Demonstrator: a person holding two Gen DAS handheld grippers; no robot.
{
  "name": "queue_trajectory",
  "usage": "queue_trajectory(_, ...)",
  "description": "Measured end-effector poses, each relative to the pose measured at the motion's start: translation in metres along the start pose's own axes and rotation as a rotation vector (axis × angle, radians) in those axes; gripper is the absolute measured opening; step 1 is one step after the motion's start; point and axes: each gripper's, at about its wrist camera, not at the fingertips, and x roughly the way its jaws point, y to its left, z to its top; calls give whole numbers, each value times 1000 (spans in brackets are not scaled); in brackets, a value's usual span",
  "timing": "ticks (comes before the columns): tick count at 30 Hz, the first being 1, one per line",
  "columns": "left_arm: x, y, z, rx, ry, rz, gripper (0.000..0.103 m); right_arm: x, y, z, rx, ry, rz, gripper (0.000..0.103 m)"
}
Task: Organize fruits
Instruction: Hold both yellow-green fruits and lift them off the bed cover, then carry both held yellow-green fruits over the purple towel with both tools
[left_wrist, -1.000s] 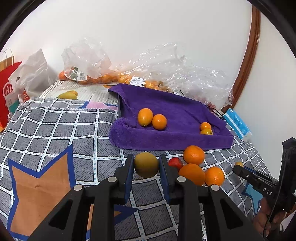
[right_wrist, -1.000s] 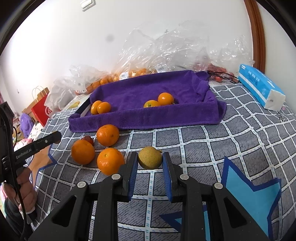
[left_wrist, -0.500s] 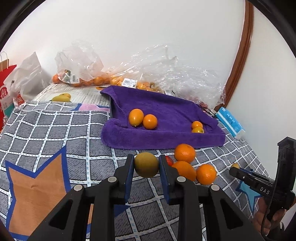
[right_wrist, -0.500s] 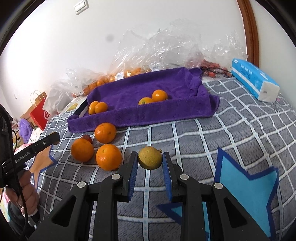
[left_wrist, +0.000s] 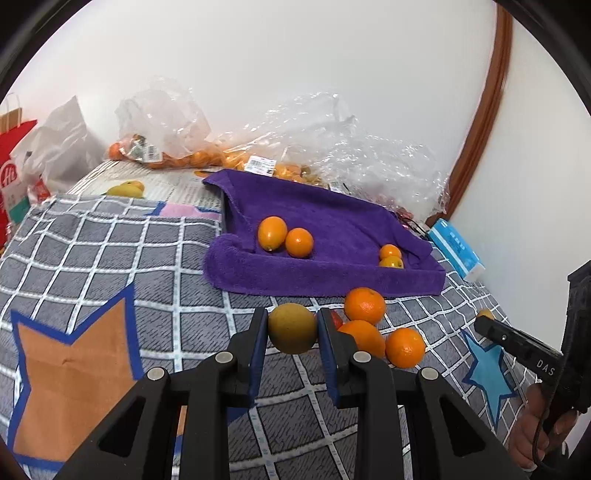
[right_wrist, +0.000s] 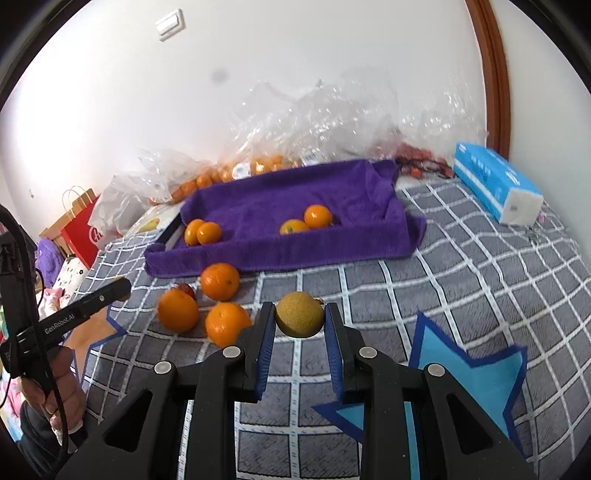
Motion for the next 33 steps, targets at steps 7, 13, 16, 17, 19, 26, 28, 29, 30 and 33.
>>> queue_trajectory(7,-17,-9,2,1,2,-12,25,1,9,14,-20,-17,26,27)
queue_trajectory(13,-26,-16,12,33,-4,17,25,6,16,23,-23,-27,40,27)
queue_trajectory(16,-28,-15,18,30,1,15,25,8,19,26,-29,-27,41,27)
queue_trajectory(17,-28,-15,20,30,1,16,25,9,20,27,-32,-27,40,27)
queue_trajectory(19,-29,-16,25,34,-2,25,25,10,22,30,-41,-30,40,27)
queue_trajectory(26,-27,-13,44,28,-10,28,26,12,22,44,-49,-42,47,27)
queue_trajectory(28,-26,-12,49,28,-18,39,25,11,22,48,-52,-50,46,27)
queue_trajectory(29,-25,-11,51,24,-18,41,25,11,22,49,-53,-54,45,27)
queue_trajectory(30,-23,-11,53,20,-17,39,25,10,22,51,-52,-57,45,27)
queue_trajectory(33,-20,-7,57,6,-13,32,25,9,19,55,-51,-66,39,27)
